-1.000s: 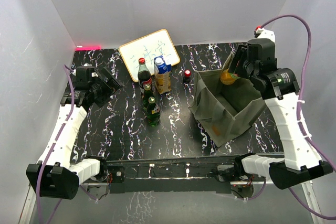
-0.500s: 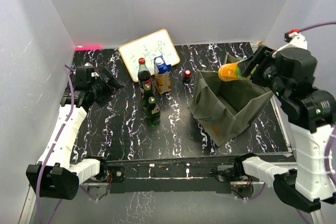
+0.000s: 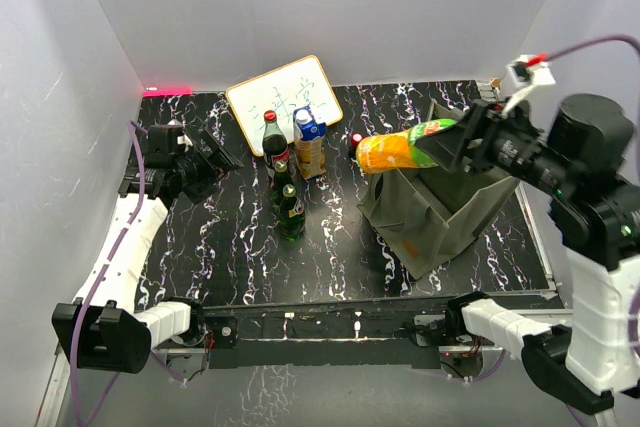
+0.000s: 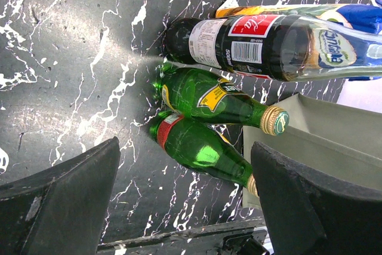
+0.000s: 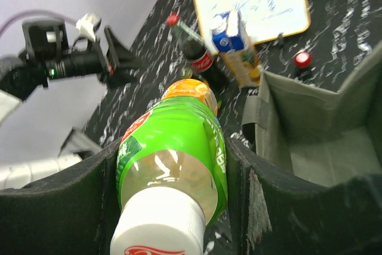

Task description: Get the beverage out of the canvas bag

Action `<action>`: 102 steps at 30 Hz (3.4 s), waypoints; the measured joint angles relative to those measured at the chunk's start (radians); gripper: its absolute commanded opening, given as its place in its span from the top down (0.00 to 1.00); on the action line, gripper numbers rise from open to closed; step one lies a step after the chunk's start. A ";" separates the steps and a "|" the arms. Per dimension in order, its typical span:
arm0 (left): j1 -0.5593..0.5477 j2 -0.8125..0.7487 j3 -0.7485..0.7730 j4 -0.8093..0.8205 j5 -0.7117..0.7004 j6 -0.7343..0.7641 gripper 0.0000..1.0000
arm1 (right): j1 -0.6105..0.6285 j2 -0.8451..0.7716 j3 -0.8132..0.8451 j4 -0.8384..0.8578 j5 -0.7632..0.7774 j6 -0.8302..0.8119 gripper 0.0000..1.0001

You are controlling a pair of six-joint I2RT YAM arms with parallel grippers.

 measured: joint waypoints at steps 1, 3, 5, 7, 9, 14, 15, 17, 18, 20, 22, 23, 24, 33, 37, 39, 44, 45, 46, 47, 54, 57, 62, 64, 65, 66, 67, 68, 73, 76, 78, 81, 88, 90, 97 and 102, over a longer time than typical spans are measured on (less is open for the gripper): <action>0.000 0.004 0.000 0.000 0.002 0.002 0.12 | 0.000 0.019 -0.008 0.003 -0.042 -0.016 0.88; 0.000 0.006 0.000 0.000 0.004 0.003 0.12 | 0.000 0.051 -0.045 0.016 -0.111 -0.045 0.88; 0.000 0.005 0.000 0.000 0.004 0.003 0.12 | 0.000 0.077 -0.111 0.037 -0.190 -0.065 0.88; 0.000 0.003 0.000 -0.002 0.004 0.003 0.12 | 0.001 0.116 -0.192 0.059 -0.261 -0.071 0.88; 0.000 -0.003 0.000 -0.003 0.004 0.003 0.12 | 0.030 0.147 -0.269 0.080 -0.278 -0.067 0.88; 0.000 -0.031 0.000 -0.004 -0.003 0.002 0.12 | 0.282 0.208 -0.347 0.092 -0.136 -0.063 0.88; 0.000 -0.035 0.000 -0.004 -0.004 0.001 0.12 | 0.350 0.222 -0.346 0.093 -0.088 -0.059 0.88; 0.000 -0.037 0.000 -0.004 -0.006 -0.003 0.12 | 0.463 0.266 -0.332 0.082 0.006 -0.050 0.88; 0.000 -0.036 0.000 -0.004 -0.007 -0.005 0.12 | 0.498 0.292 -0.323 0.075 0.048 -0.045 0.88; 0.000 -0.035 0.000 -0.003 -0.008 -0.008 0.12 | 0.528 0.348 -0.314 0.071 0.145 -0.042 0.88; 0.000 -0.032 0.000 -0.003 -0.008 -0.012 0.12 | 0.526 0.405 -0.311 0.071 0.257 -0.042 0.87; 0.000 -0.031 0.000 -0.003 -0.008 -0.014 0.12 | 0.522 0.432 -0.309 0.072 0.312 -0.044 0.87; 0.000 -0.029 0.000 -0.003 -0.009 -0.016 0.12 | 0.517 0.459 -0.306 0.076 0.360 -0.048 0.87; 0.000 -0.027 0.009 -0.026 -0.024 -0.013 0.12 | 0.438 0.637 -0.269 0.232 0.439 -0.082 0.87; 0.000 -0.027 0.031 -0.049 -0.041 0.004 0.11 | 0.411 0.734 -0.209 0.293 0.433 -0.104 0.87; 0.000 -0.027 0.041 -0.053 -0.046 0.014 0.11 | 0.406 0.776 -0.191 0.323 0.433 -0.108 0.87; 0.000 -0.027 0.046 -0.053 -0.049 0.037 0.11 | 0.408 0.831 -0.190 0.363 0.430 -0.116 0.84; 0.000 -0.027 0.046 -0.053 -0.049 0.041 0.11 | 0.408 0.831 -0.195 0.371 0.430 -0.118 0.83; 0.000 -0.027 0.046 -0.052 -0.050 0.046 0.11 | 0.409 0.831 -0.197 0.379 0.430 -0.119 0.83; 0.000 -0.027 0.047 -0.052 -0.051 0.051 0.11 | 0.409 0.831 -0.198 0.388 0.431 -0.120 0.82; 0.000 -0.021 0.073 -0.042 -0.055 0.090 0.11 | 0.409 0.838 -0.232 0.451 0.434 -0.121 0.72; 0.000 -0.013 0.084 -0.031 -0.052 0.105 0.11 | 0.409 0.850 -0.237 0.469 0.433 -0.122 0.58; 0.000 0.003 0.101 -0.019 -0.030 0.121 0.12 | 0.409 0.851 -0.238 0.476 0.432 -0.123 0.35; 0.000 0.004 0.105 -0.013 -0.017 0.127 0.09 | 0.409 0.851 -0.238 0.475 0.429 -0.123 0.26; 0.000 0.006 0.109 -0.010 -0.011 0.131 0.08 | 0.409 0.851 -0.237 0.474 0.429 -0.126 0.21; -0.001 0.010 0.121 -0.008 -0.006 0.136 0.08 | 0.409 0.851 -0.234 0.469 0.428 -0.127 0.18; -0.003 0.018 0.136 -0.005 -0.001 0.142 0.08 | 0.409 0.852 -0.228 0.459 0.429 -0.127 0.16; -0.005 0.024 0.150 0.000 0.002 0.148 0.08 | 0.409 0.852 -0.220 0.446 0.428 -0.130 0.14; -0.040 0.075 0.249 0.050 0.010 0.177 0.09 | 0.410 0.853 -0.124 0.369 0.431 -0.146 0.02; -0.100 0.098 0.296 0.083 0.002 0.189 0.09 | 0.410 0.848 -0.047 0.322 0.442 -0.151 0.02; -0.161 0.117 0.334 0.106 -0.010 0.198 0.09 | 0.410 0.828 -0.007 0.291 0.460 -0.150 0.02; -0.233 0.144 0.386 0.156 -0.024 0.206 0.09 | 0.410 0.753 0.009 0.254 0.490 -0.148 0.02; -0.281 0.140 0.447 0.298 -0.047 0.254 0.09 | 0.412 0.383 -0.048 0.258 0.585 -0.163 0.02; -0.281 0.119 0.449 0.330 -0.057 0.276 0.08 | 0.412 0.233 -0.078 0.278 0.600 -0.172 0.02; -0.281 -0.025 0.441 0.386 -0.129 0.312 0.03 | 0.412 -0.095 -0.071 0.303 0.672 -0.072 0.02; -0.281 -0.160 0.440 0.345 -0.190 0.351 0.03 | 0.412 -0.201 -0.114 0.291 0.762 0.082 0.02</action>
